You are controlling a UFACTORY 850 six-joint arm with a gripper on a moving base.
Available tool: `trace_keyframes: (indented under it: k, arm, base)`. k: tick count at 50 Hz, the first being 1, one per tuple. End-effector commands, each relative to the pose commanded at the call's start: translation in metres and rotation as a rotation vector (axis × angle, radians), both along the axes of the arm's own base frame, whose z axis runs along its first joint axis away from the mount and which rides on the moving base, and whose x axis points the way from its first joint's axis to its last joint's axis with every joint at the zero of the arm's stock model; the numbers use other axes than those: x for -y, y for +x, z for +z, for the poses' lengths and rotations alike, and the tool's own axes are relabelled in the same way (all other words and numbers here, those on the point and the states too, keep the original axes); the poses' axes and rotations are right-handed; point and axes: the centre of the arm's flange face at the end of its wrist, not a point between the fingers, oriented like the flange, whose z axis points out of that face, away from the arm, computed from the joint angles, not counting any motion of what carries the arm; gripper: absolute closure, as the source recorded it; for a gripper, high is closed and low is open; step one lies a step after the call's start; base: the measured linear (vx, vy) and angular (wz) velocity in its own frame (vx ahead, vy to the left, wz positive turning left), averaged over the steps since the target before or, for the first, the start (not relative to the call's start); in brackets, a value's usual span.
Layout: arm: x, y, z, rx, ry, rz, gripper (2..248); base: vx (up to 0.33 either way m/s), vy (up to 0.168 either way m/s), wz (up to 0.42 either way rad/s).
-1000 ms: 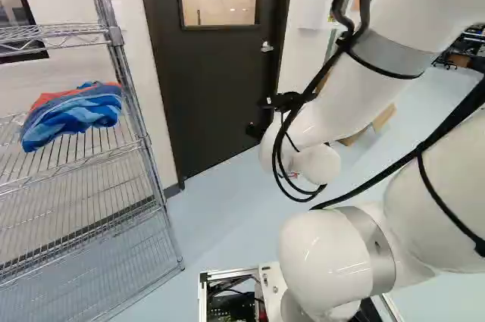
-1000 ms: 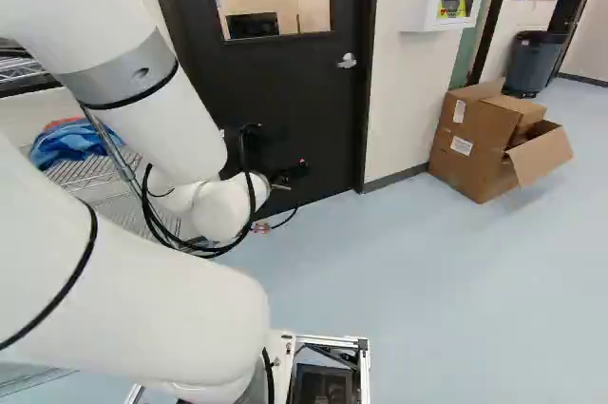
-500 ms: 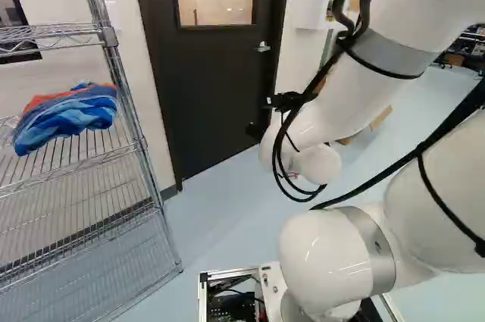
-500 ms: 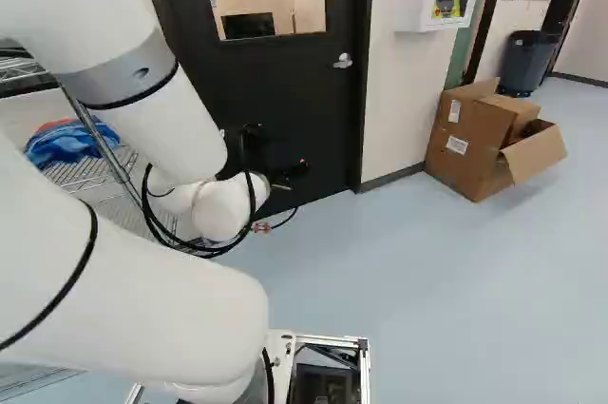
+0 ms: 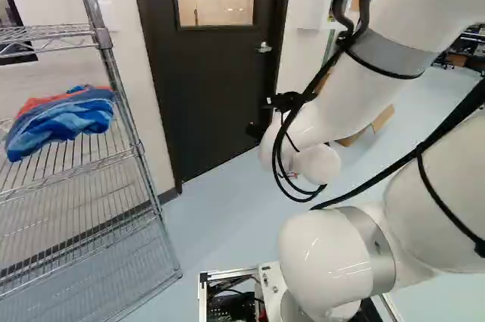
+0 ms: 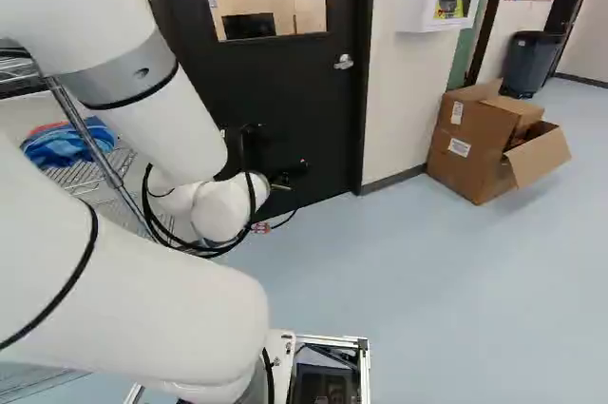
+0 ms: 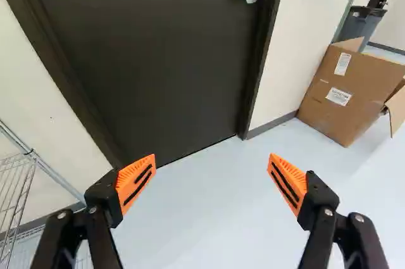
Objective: Open the door and move inside
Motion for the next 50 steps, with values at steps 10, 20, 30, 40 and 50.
trace_keyframes:
  k: [10, 20, 30, 40, 50]
  arm:
    - [0.0000, 0.0000, 0.0000, 0.000, 0.000, 0.000, 3]
    - [0.0000, 0.0000, 0.0000, 0.000, 0.000, 0.000, 3]
    - [0.0000, 0.0000, 0.0000, 0.000, 0.000, 0.000, 3]
    - [0.0000, 0.0000, 0.0000, 0.000, 0.000, 0.000, 3]
    - [0.0000, 0.0000, 0.0000, 0.000, 0.000, 0.000, 3]
  base:
    - [0.124, -0.043, 0.007]
    - [0.145, -0.056, 0.006]
    - [0.135, -0.053, 0.006]
    - [0.146, -0.058, 0.004]
    - [0.146, -0.058, 0.007]
